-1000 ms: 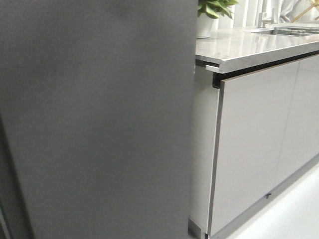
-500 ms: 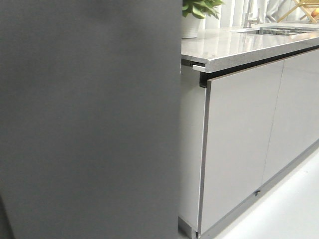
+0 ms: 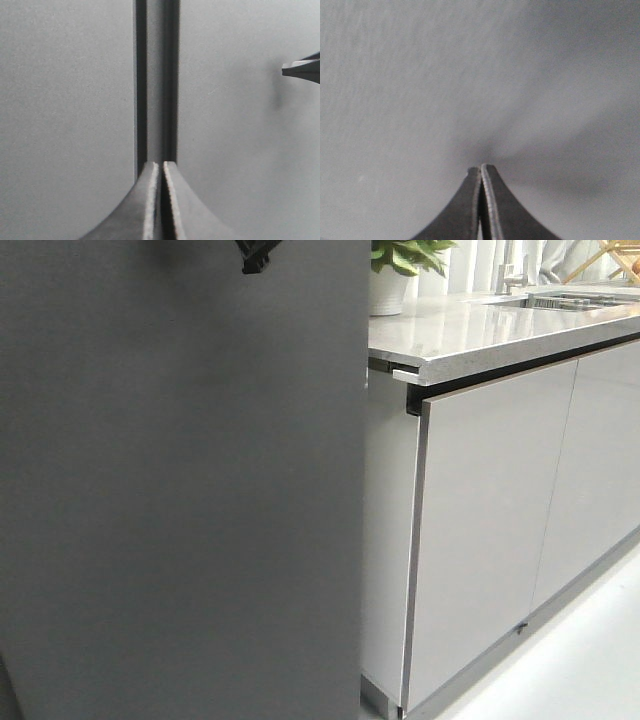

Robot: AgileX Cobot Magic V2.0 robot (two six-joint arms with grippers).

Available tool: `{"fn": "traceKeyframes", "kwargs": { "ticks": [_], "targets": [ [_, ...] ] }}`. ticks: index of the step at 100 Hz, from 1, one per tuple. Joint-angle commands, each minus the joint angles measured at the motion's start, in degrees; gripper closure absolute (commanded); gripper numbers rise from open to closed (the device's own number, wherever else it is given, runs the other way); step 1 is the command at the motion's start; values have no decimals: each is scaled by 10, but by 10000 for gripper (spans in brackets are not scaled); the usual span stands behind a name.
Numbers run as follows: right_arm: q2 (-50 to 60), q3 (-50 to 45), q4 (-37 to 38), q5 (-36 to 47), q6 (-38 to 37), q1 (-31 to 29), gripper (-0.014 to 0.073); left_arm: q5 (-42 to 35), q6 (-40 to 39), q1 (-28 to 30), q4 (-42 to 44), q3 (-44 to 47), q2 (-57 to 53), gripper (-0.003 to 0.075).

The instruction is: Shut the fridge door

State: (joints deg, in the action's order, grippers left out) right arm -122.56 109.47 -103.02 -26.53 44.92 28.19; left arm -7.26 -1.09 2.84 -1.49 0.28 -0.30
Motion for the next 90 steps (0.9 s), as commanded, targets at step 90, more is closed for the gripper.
{"fn": "traceKeyframes", "kwargs": {
  "ticks": [90],
  "targets": [
    [40,22,-31,166,146,24,639,-42,-2,-2,-2,20,-12,740]
  ]
}}
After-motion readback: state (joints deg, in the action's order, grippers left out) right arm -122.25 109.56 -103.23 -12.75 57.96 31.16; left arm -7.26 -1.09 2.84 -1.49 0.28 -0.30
